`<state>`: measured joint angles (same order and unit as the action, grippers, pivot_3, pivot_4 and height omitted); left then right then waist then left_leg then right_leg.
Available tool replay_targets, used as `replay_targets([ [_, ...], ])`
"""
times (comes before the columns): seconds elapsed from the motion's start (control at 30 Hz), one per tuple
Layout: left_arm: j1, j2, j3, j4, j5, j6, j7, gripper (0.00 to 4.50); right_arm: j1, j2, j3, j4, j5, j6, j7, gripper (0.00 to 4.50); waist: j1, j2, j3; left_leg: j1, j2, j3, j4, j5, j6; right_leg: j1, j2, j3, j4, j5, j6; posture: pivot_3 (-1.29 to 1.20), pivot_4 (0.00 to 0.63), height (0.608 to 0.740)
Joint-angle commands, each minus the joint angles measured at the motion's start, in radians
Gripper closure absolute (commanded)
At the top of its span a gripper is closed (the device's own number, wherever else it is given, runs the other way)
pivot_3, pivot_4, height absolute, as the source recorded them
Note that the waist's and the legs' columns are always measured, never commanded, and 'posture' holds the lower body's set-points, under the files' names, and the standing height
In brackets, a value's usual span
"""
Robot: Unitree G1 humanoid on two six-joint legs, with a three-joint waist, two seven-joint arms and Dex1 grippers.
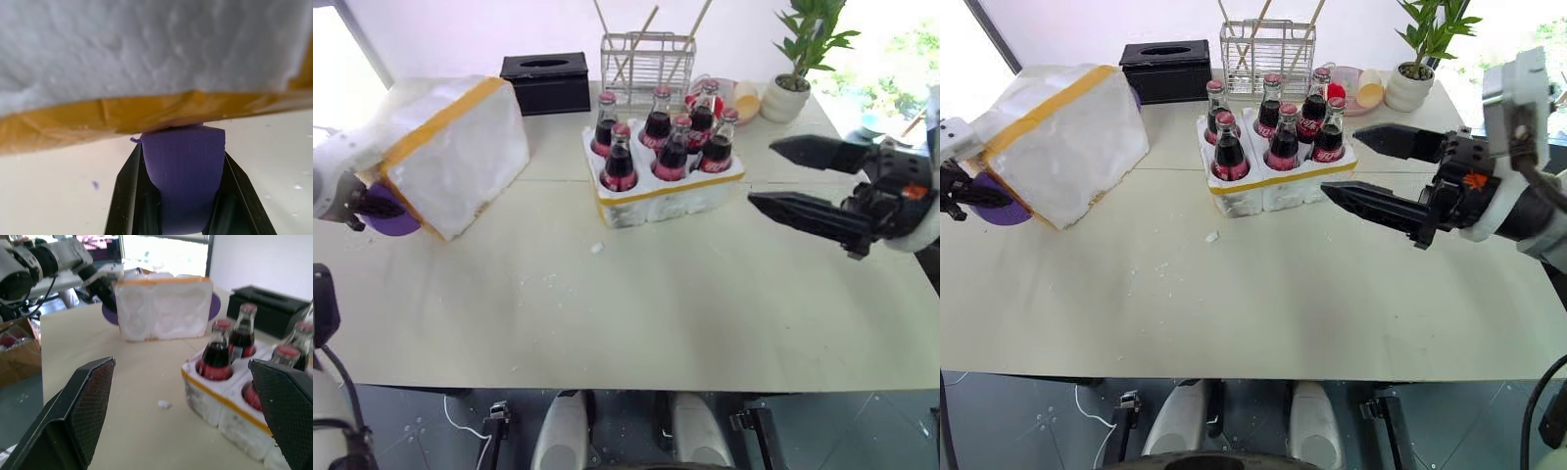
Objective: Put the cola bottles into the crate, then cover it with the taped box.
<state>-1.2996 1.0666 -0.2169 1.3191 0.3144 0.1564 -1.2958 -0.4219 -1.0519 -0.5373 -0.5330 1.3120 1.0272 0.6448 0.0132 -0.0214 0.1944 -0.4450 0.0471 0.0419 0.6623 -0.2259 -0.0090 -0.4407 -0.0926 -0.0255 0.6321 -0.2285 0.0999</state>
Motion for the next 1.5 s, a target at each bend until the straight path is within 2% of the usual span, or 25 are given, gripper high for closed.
replay_targets([
  [0.03, -0.005, 0.004, 0.102, -0.073, -0.079, -0.156, 0.156, 4.18, 0.069, -0.037, -0.025, -0.013, -0.111, -0.052, 0.038, 0.0, 0.002, -0.001, 0.0, 0.0, 0.0, 0.0, 0.0, 0.0, 0.0, 0.0, 0.0, 0.0, 0.0, 0.0, 0.0, 0.0, 0.15, 0.74],
  [0.2, 0.053, -0.075, 0.181, -0.275, -0.123, -0.369, 0.414, 4.18, 0.143, -0.028, -0.043, -0.011, -0.148, -0.079, 0.071, 0.0, 0.003, -0.001, 0.0, 0.0, 0.0, 0.0, 0.003, 0.0, 0.0, 0.002, 0.0, 0.0, 0.0, 0.001, 0.001, 0.0, 0.15, 0.74],
  [0.27, 0.091, -0.107, 0.176, -0.402, -0.113, -0.379, 0.459, 4.18, 0.15, -0.023, -0.037, -0.012, -0.152, -0.087, 0.071, 0.0, 0.001, -0.002, 0.0, 0.001, 0.0, -0.001, 0.003, 0.0, 0.0, 0.004, 0.0, 0.0, 0.0, 0.001, 0.001, 0.0, 0.15, 0.74],
  [0.37, 0.143, -0.158, 0.118, -0.639, -0.031, -0.329, 0.526, 4.18, 0.138, -0.014, -0.021, -0.004, -0.149, -0.096, 0.063, 0.0, -0.001, -0.002, 0.0, 0.001, -0.001, -0.001, 0.004, 0.0, 0.0, 0.004, 0.0, 0.001, 0.0, 0.002, 0.002, 0.0, 0.15, 0.74],
  [0.47, 0.15, -0.211, 0.052, -0.798, 0.084, -0.285, 0.6, 4.18, 0.12, -0.004, -0.001, 0.007, -0.147, -0.105, 0.048, 0.0, -0.001, -0.001, 0.0, 0.002, 0.0, -0.001, 0.004, 0.0, 0.0, 0.004, 0.001, 0.001, 0.0, 0.002, 0.002, 0.0, 0.15, 0.74],
  [0.57, 0.147, -0.273, 0.003, -0.936, 0.158, -0.164, 0.593, 4.18, 0.104, 0.01, 0.016, 0.015, -0.151, -0.11, 0.026, 0.0, 0.0, -0.002, -0.001, 0.002, 0.0, -0.001, 0.004, 0.0, 0.0, 0.005, 0.002, 0.001, 0.0, 0.002, 0.002, 0.0, 0.15, 0.74],
  [0.7, 0.173, -0.283, -0.076, -1.087, 0.276, -0.075, 0.522, 4.18, 0.113, 0.029, 0.006, 0.011, -0.137, -0.105, 0.001, 0.0, -0.003, -0.001, -0.001, 0.002, 0.0, -0.001, 0.004, 0.0, 0.0, 0.005, 0.003, 0.003, 0.0, 0.002, 0.003, 0.0, 0.15, 0.74],
  [0.83, 0.158, -0.304, -0.117, -1.145, 0.352, -0.016, 0.488, 4.18, 0.133, 0.053, -0.002, -0.003, -0.134, -0.108, -0.03, 0.0, 0.0, -0.001, -0.001, 0.003, 0.001, -0.002, 0.003, 0.0, 0.0, 0.005, 0.005, 0.004, 0.0, 0.002, 0.002, 0.0, 0.15, 0.74],
  [1.03, 0.133, -0.276, -0.135, -1.284, 0.411, -0.016, 0.365, 4.18, 0.151, 0.087, -0.009, -0.014, -0.131, -0.113, -0.068, 0.0, 0.002, -0.001, -0.001, 0.003, 0.001, -0.002, 0.005, 0.0, 0.0, 0.006, 0.005, 0.004, -0.001, 0.002, 0.002, 0.0, 0.15, 0.74],
  [1.33, 0.061, -0.324, -0.138, -1.233, 0.441, -0.043, 0.364, 4.18, 0.152, 0.127, 0.018, -0.014, -0.151, -0.138, -0.106, 0.0, 0.001, -0.001, -0.001, 0.003, 0.001, -0.003, 0.005, 0.0, 0.0, 0.006, 0.005, 0.004, -0.001, 0.002, 0.002, 0.0, 0.15, 0.74],
  [1.5, 0.084, -0.305, -0.162, -1.219, 0.468, -0.081, 0.34, 4.18, 0.134, 0.133, 0.019, 0.004, -0.146, -0.147, -0.119, 0.0, -0.001, -0.001, -0.001, 0.003, 0.001, -0.003, 0.005, 0.0, 0.0, 0.006, 0.005, 0.004, -0.001, 0.002, 0.002, 0.0, 0.15, 0.74],
])
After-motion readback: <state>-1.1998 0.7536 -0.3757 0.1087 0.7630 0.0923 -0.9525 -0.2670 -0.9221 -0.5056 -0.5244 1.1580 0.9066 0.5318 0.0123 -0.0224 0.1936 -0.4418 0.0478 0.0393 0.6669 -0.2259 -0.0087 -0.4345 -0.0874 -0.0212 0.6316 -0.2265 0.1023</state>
